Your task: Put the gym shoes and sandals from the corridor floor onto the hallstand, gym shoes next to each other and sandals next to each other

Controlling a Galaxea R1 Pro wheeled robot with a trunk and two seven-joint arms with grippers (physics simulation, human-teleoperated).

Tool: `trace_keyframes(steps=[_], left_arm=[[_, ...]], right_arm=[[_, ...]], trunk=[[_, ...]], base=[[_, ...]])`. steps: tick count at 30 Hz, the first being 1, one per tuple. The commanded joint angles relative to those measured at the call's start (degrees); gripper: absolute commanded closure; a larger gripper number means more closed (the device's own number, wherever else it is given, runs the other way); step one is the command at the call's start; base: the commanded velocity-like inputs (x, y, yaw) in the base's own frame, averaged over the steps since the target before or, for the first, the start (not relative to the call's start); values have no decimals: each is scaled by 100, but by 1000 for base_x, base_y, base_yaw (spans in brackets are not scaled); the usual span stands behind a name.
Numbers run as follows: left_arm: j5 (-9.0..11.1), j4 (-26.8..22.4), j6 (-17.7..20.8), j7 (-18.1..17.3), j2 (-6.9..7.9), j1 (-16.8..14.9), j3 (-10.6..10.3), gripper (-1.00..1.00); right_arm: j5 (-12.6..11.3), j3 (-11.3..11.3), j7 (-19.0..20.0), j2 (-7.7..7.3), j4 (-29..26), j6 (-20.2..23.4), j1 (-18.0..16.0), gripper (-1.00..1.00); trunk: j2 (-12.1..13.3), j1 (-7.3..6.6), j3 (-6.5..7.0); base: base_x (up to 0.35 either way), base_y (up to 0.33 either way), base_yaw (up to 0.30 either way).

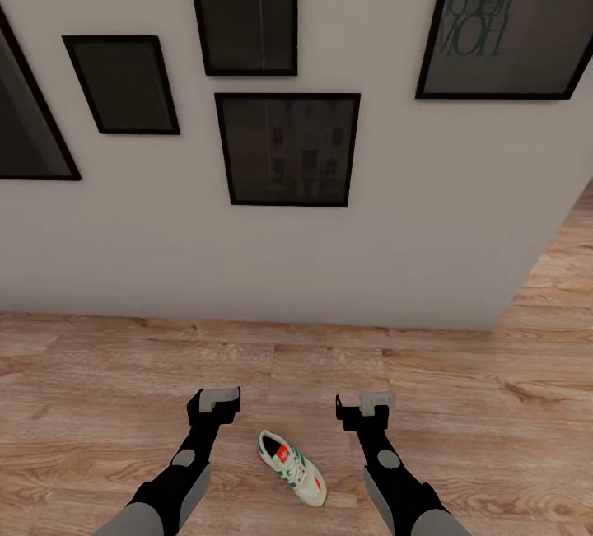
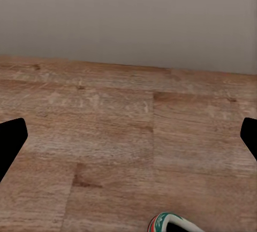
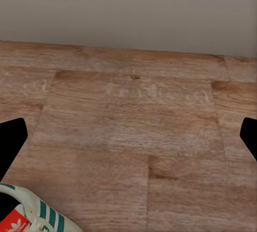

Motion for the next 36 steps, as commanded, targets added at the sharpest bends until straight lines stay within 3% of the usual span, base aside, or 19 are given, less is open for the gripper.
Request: trace_keyframes(steps=[1,10,22,36], left_arm=[[-19,5,-19,17,-3,-4,11,-100],[-19,5,-20,15,-3,-4,11,-100],[-19,5,-20,15,-3,-4,10,-100],[-19,5,-20,15,-3,-4,11,-100]], right_arm=[[60,-39,-11,6,6,-19,-4,-100],[60,-39,-11,6,6,-19,-4,-100],[60,-39,-11,6,6,-19,-4,-100],[60,-39,-11,6,6,-19,-4,-100]], trunk=[[-2,-1,-5],[-2,-1,-5],[-2,-1,-5],[-2,-1,-5]], base=[[0,0,-6],[0,67,-2],[0,206,0],[0,29,0]])
